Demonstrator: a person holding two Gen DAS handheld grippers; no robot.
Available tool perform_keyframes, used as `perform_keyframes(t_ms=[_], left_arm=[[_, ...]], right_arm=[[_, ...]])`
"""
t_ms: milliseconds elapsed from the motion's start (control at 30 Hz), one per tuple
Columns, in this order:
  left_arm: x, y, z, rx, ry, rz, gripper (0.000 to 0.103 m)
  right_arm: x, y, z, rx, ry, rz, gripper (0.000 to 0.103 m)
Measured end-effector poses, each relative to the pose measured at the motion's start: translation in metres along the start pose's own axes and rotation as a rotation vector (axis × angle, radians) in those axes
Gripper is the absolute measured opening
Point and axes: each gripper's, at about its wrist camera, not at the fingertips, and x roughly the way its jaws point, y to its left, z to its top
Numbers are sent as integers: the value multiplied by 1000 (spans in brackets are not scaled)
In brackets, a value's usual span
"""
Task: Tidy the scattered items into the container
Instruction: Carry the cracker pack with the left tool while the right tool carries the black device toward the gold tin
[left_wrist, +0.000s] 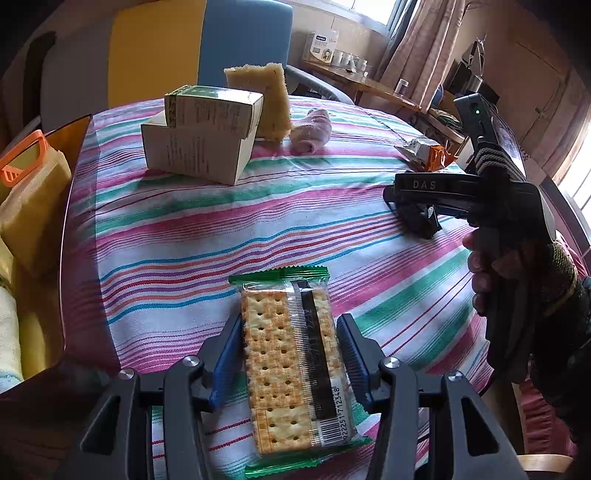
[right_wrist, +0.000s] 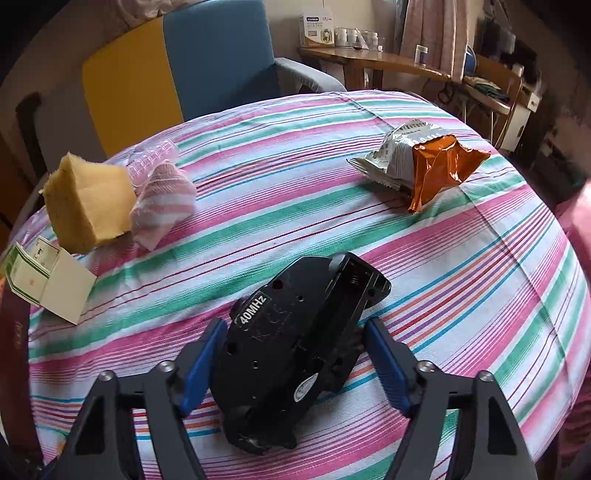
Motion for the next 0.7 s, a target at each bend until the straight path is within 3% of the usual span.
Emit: perform_keyframes(t_ms=[167,333,700], left_arm=[[1,-1,0,4,-11,6,52],[-1,-1,-1,-9,-20,13,50],[-18,2,-17,-11,-39,30,49]], right_arm=[[-9,-2,-10,-49,-13,31,67],[-21,-4,-27,-115,-10,136,67],[-51,3,-66,-171,7,283,66]])
